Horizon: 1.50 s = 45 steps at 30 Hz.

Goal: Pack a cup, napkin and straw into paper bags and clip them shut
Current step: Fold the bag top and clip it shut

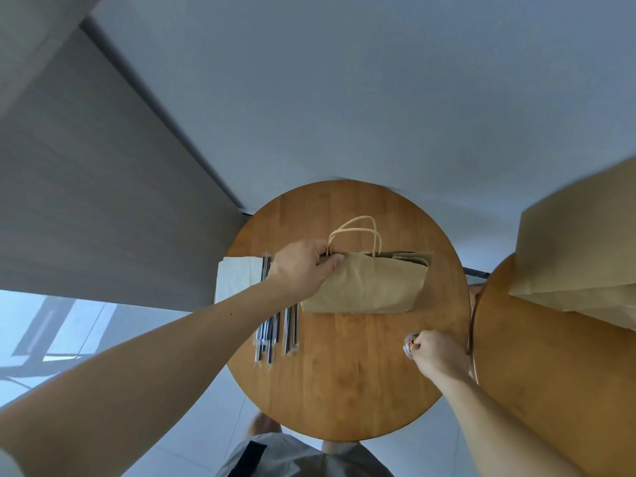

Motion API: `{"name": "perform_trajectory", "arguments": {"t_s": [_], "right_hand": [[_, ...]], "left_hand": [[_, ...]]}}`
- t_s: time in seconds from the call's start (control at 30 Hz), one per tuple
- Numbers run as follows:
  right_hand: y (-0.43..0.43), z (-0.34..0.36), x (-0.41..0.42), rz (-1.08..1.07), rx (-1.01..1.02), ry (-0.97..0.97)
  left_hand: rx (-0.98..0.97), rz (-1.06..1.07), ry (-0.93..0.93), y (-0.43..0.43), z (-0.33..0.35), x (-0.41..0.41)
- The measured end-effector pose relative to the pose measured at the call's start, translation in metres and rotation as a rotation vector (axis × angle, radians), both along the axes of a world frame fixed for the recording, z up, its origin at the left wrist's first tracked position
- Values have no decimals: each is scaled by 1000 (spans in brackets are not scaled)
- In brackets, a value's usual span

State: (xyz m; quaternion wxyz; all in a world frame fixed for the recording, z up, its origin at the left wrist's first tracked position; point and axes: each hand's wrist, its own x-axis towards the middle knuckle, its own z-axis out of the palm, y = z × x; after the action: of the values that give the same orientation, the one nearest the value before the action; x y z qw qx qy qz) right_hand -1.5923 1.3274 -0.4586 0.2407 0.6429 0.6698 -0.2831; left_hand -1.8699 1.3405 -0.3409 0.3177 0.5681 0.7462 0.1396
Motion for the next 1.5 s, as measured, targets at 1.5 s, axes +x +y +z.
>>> {"name": "perform_trajectory", "arguments": {"t_s": [1.5], "right_hand": [[-10,21,12,-589,-56,463]], "left_hand": [[-68,9,-30,-8,15,4]]}}
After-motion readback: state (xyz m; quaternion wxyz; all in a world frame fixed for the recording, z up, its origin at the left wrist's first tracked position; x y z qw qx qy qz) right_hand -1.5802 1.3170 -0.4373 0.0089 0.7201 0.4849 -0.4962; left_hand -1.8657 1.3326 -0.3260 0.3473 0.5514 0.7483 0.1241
